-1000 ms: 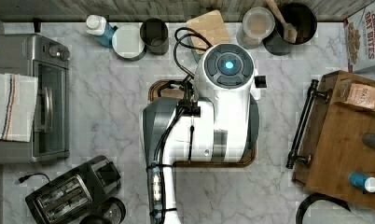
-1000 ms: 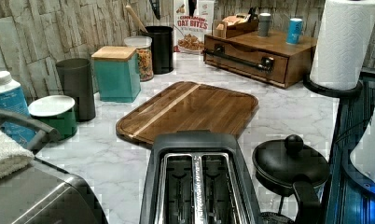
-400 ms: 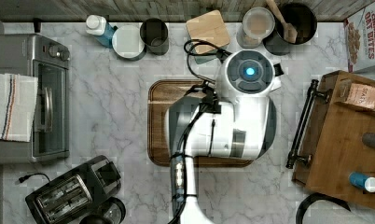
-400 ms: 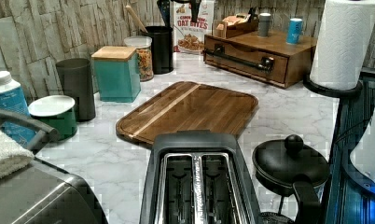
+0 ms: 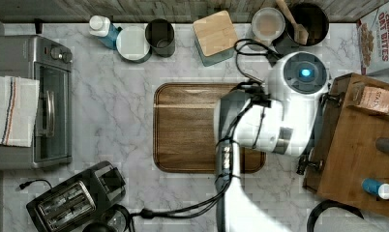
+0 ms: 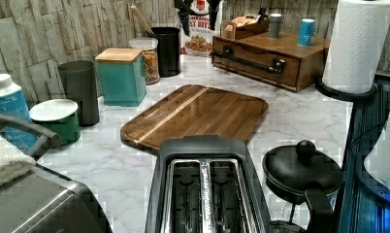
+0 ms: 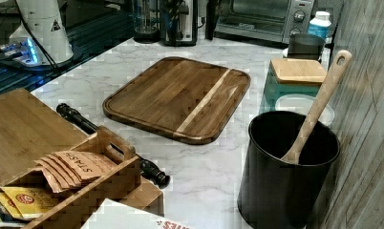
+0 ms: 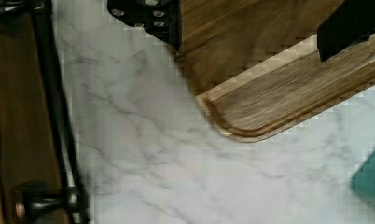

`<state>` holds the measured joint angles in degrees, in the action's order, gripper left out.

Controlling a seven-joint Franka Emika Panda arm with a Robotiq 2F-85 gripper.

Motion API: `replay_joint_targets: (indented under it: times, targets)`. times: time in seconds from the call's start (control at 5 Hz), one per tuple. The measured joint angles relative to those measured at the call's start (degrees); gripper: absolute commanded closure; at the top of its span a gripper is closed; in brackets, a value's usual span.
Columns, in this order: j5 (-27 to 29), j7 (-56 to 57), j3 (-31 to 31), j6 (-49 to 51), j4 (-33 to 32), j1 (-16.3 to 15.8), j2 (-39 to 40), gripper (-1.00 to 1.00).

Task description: Open the drawer.

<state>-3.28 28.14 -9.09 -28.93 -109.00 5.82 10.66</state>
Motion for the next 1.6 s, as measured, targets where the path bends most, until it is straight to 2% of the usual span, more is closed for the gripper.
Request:
replay_joint_targets:
  times: [0.6,0.8,1.0,1.2,1.4,1.6]
  targets:
    - [1.5,6.6,-3.4,-9.3,-2.3,10.5,5.6,-1.00]
    - [1.6,12.0,-3.8,-9.6,-2.5,12.2,5.6,-1.00]
    - [1.6,13.5,-3.8,-8.1,-2.4,12.6,5.6,-1.00]
    - [-0.2,13.5,-3.1,-11.4,-3.1,12.4,5.7,-1.00]
    - [-3.9,13.5,-3.2,-13.2,-3.3,10.9,5.7,-1.00]
    - [-5.3,13.5,-2.3,-13.2,-3.3,10.3,6.0,-1.00]
